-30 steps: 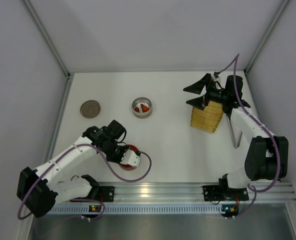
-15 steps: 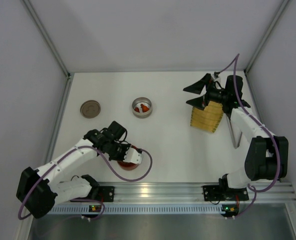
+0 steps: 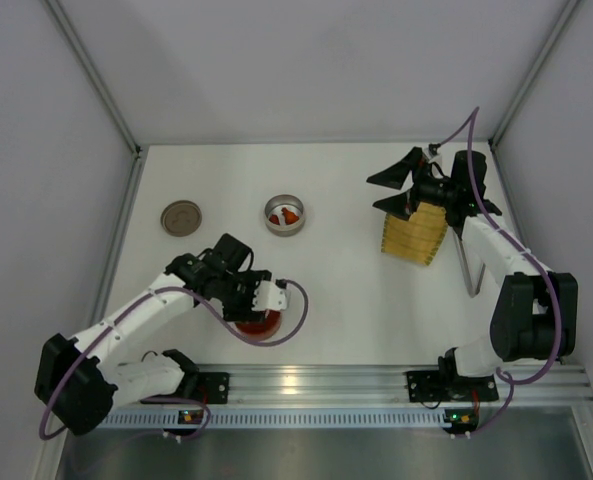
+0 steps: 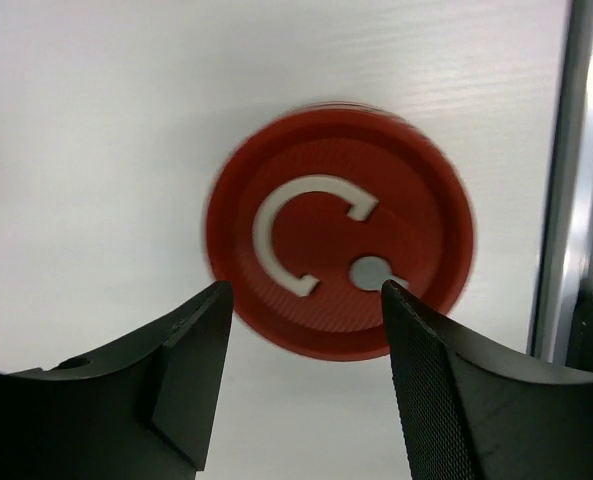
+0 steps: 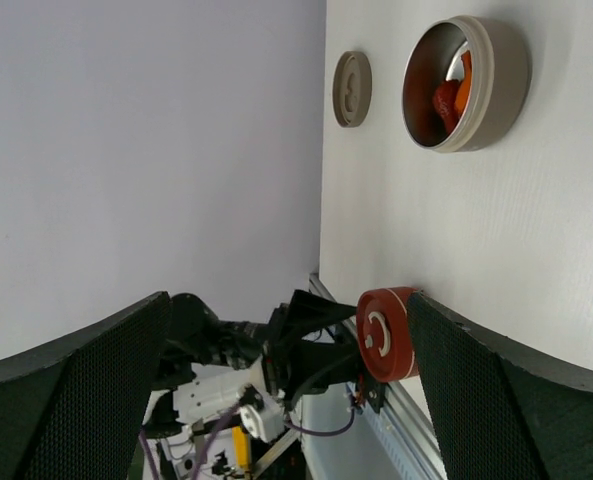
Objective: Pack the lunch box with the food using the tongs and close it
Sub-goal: Close the box lid on the packing box, then pick up the box lid from the center of the board, then place the box lid at the center of the board.
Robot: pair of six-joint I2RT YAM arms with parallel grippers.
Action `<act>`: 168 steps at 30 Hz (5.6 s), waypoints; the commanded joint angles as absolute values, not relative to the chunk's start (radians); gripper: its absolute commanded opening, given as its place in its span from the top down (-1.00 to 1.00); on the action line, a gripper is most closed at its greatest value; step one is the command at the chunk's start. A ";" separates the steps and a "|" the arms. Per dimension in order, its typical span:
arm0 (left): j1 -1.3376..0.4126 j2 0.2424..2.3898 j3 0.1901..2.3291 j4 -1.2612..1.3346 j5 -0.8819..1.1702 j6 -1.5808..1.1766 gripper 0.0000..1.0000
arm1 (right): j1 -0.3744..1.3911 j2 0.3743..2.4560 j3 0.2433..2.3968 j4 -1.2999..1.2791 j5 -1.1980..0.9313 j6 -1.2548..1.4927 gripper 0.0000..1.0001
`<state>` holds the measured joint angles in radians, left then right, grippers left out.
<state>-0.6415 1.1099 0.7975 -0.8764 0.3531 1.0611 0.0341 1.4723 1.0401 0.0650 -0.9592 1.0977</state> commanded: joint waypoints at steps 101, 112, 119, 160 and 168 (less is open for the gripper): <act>-0.061 1.931 1.221 -0.601 0.080 0.554 1.00 | 0.011 1.548 1.215 -0.247 -0.960 0.621 -0.99; -0.230 1.629 1.707 -1.140 0.408 0.558 1.00 | 0.139 1.549 1.123 0.066 -0.976 0.758 -0.92; -0.376 1.525 1.786 -1.267 0.682 0.523 1.00 | 0.213 1.568 1.048 0.419 -0.960 0.931 -0.74; -0.314 1.404 1.681 -1.164 1.341 0.362 1.00 | 0.488 1.269 0.713 1.100 -0.957 0.367 -0.37; -0.314 1.408 1.669 -1.154 1.319 0.357 1.00 | 0.548 1.289 0.791 0.882 -0.951 0.190 -0.36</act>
